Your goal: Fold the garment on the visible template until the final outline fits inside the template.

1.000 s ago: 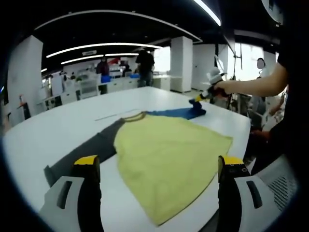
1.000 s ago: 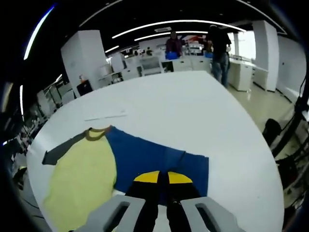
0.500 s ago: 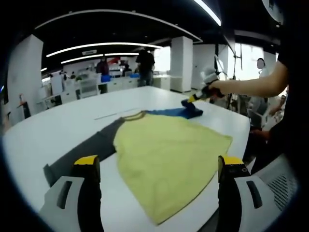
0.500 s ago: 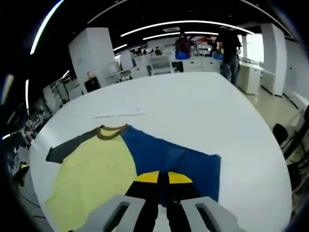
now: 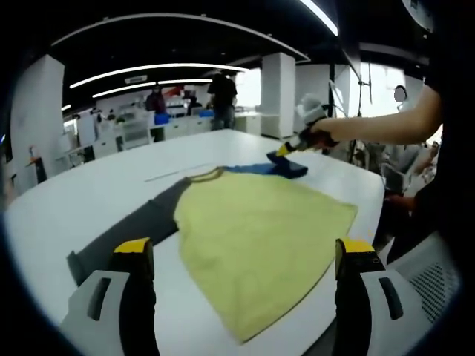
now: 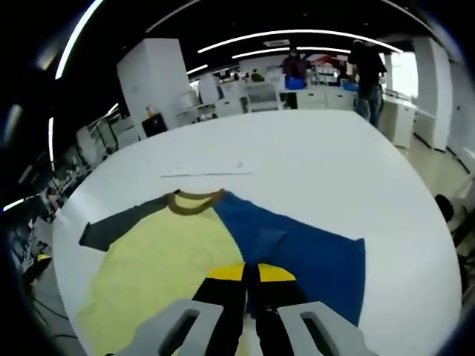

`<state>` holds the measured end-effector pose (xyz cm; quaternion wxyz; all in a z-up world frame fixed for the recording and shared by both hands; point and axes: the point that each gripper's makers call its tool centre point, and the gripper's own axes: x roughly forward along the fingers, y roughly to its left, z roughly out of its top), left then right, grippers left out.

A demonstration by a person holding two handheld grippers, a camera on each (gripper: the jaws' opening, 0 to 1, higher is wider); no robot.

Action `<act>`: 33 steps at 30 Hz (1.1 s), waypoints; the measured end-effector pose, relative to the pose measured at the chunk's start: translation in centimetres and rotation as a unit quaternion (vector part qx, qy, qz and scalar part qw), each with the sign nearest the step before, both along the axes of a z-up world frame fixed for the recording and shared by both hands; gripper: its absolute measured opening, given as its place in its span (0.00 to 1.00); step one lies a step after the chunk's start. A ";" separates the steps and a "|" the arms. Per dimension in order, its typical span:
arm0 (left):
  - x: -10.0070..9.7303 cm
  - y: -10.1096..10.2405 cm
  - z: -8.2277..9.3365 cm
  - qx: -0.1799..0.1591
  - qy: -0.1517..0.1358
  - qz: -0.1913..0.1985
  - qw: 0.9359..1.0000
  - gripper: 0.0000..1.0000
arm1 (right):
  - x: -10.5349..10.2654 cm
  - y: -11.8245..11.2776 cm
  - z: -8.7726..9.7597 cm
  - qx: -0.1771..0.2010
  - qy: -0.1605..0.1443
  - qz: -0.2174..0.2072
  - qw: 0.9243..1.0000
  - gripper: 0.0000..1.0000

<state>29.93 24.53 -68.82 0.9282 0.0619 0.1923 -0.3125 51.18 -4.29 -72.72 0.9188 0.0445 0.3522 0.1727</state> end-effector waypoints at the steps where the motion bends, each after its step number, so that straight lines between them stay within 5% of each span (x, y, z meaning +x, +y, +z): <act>1: 0.0 0.0 0.0 0.000 0.001 0.000 1.000 0.99 | 0.0 0.3 0.0 0.001 0.000 0.002 1.000 0.00; 33: -0.3 0.5 -0.6 0.008 0.007 0.001 1.000 0.98 | 0.0 10.8 -0.1 0.000 0.018 0.084 0.996 0.00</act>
